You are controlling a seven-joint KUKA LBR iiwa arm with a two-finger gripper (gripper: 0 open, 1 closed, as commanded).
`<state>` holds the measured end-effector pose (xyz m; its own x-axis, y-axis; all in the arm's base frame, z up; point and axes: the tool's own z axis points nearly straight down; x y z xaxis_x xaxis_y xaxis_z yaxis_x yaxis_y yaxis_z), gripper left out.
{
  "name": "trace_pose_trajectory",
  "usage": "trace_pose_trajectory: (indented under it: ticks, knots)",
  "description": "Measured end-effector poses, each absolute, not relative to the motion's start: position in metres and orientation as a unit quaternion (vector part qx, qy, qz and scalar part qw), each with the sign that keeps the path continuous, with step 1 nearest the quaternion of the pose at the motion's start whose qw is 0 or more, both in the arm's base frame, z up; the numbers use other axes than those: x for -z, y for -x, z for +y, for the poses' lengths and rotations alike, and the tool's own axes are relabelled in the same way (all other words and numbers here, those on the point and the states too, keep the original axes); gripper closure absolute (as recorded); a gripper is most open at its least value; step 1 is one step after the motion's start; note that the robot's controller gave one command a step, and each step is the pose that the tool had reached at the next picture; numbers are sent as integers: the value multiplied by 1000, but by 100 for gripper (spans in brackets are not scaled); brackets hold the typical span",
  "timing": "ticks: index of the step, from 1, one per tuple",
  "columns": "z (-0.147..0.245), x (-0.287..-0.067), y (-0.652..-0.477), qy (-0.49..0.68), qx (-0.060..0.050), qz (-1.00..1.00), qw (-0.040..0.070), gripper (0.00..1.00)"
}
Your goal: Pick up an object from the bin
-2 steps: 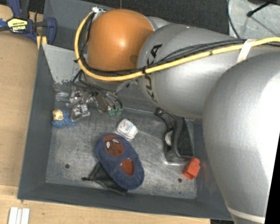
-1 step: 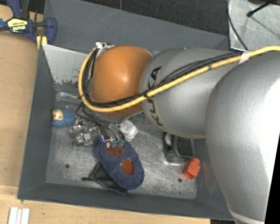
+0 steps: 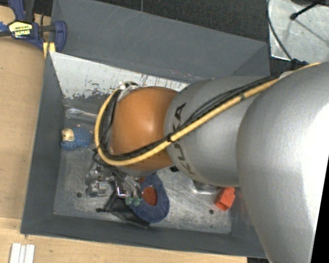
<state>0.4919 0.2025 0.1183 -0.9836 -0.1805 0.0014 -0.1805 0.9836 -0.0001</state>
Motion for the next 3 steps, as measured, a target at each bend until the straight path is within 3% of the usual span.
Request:
trace_pose_trajectory:
  ticks: [1,2,3]
  knots:
    - [202,-119,-493,-90,0,-996,0,0]
    - [135,-128,-491,-210,-1,-978,-1,0]
    - [86,-73,-501,-411,1,-912,-4,0]
